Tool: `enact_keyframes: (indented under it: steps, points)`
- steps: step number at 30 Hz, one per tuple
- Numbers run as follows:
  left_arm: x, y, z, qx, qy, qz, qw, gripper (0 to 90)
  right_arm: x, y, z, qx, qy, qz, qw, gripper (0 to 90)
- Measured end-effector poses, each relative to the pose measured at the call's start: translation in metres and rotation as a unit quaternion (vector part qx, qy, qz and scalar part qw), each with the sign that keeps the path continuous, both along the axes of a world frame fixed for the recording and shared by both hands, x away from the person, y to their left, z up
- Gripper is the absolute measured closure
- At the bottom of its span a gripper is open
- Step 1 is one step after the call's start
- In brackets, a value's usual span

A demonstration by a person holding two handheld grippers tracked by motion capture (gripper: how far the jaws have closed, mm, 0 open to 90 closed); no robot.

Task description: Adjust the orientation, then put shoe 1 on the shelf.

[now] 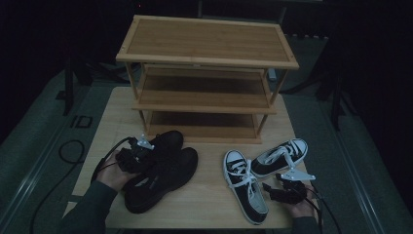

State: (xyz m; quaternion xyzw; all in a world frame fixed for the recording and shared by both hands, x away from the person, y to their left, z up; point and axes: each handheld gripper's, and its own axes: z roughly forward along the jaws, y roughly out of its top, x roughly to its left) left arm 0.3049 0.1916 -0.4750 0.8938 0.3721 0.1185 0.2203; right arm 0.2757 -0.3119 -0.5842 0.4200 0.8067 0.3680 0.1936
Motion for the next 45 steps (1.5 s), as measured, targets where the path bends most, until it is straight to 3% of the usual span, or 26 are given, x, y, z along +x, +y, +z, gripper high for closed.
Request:
enact_keyframes:
  steps: [45]
  points:
    - [0.015, -0.028, 0.018, -0.024, -0.022, -0.004, 0.9995, 85.9, 0.001, 0.000, 0.000, -0.002, -0.001, 0.002, 1.0000, 28.8]
